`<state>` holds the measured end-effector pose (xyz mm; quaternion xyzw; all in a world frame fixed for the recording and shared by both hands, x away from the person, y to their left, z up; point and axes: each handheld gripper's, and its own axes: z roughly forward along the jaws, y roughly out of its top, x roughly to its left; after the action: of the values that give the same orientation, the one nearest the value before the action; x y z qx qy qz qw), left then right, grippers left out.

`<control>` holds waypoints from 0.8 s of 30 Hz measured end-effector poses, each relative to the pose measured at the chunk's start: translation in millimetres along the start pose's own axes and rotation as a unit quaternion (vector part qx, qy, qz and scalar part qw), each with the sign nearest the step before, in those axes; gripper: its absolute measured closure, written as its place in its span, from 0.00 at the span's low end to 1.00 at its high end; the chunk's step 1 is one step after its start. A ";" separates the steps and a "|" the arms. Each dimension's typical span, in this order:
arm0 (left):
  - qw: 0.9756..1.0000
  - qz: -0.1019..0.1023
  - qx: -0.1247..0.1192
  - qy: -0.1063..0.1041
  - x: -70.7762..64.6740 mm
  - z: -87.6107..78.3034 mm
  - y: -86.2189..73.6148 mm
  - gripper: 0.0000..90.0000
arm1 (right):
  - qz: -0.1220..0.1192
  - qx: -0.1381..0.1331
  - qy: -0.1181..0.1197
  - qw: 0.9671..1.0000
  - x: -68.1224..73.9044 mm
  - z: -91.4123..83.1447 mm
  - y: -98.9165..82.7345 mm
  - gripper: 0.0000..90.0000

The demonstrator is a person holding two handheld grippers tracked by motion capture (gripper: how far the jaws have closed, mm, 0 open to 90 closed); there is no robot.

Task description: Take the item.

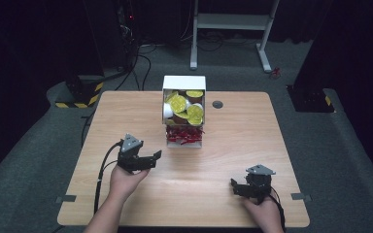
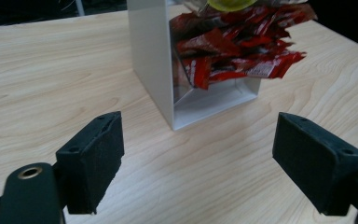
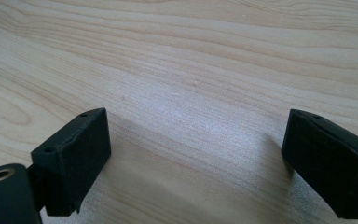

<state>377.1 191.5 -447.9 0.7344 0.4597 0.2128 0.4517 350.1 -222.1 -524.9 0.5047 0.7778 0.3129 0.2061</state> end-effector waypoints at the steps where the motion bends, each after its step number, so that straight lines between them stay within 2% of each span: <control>1: 1.000 0.000 -0.001 -0.002 -0.3 2.3 0.3 0.19 | -0.001 -0.001 -0.001 1.000 -0.1 0.1 0.0 0.09; 9: 1.000 0.005 -0.002 -0.012 -6.9 11.3 5.2 0.21 | 0.000 0.000 -0.001 1.000 0.2 -0.3 -0.2 0.09; 14: 1.000 0.011 -0.019 -0.015 -10.4 17.7 11.5 0.23 | 0.001 0.000 -0.001 1.000 0.1 -0.4 -0.2 0.09; 19: 1.000 0.003 -0.014 -0.016 -11.5 24.5 12.0 0.26 | 0.001 -0.001 0.000 1.000 -0.1 -0.3 -0.2 0.09; 24: 1.000 0.019 -0.005 -0.016 -16.5 34.2 15.1 0.30 | -0.003 -0.001 0.002 1.000 -0.9 -0.5 -0.4 0.09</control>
<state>401.2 158.6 -450.4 0.7438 0.4377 0.2121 0.4585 349.9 -223.2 -524.8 0.5016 0.7793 0.3142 0.2061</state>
